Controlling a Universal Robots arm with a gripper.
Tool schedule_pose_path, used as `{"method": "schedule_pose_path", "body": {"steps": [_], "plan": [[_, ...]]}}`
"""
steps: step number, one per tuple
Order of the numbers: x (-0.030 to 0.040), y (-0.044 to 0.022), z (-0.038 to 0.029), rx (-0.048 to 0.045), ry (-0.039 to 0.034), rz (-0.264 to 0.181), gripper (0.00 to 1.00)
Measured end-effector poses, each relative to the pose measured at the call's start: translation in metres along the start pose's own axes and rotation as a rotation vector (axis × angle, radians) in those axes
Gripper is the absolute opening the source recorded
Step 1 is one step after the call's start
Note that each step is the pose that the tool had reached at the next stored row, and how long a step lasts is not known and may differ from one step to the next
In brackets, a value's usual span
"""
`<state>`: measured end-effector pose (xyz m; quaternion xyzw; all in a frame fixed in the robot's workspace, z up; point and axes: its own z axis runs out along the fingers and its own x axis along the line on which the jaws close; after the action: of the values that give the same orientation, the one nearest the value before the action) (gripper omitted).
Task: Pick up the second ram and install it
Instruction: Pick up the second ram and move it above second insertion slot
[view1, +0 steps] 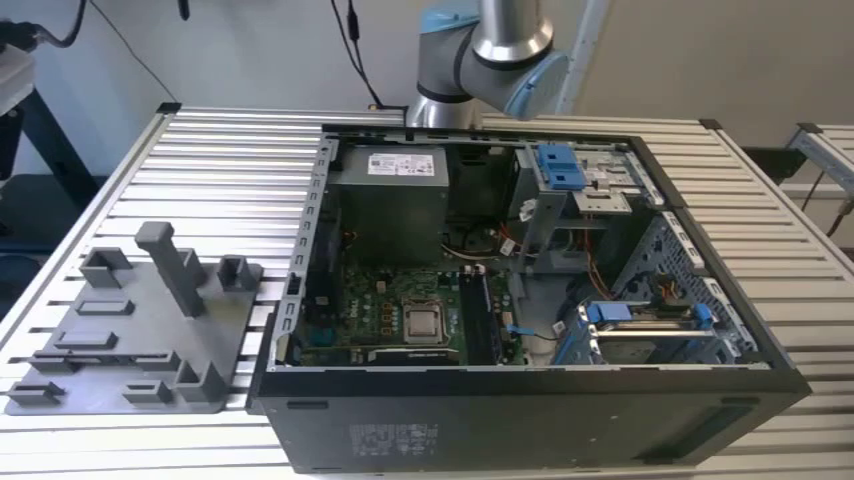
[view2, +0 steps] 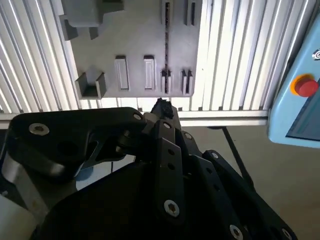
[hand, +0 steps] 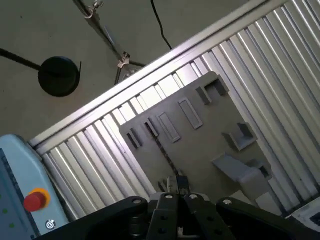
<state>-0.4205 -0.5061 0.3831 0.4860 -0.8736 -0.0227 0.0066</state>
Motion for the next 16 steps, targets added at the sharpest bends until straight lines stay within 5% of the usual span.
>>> {"method": "schedule_pose_path", "body": {"steps": [16], "plan": [[-0.0004,0.0002,0.0006,0.0062,0.007,-0.231,0.11]]}}
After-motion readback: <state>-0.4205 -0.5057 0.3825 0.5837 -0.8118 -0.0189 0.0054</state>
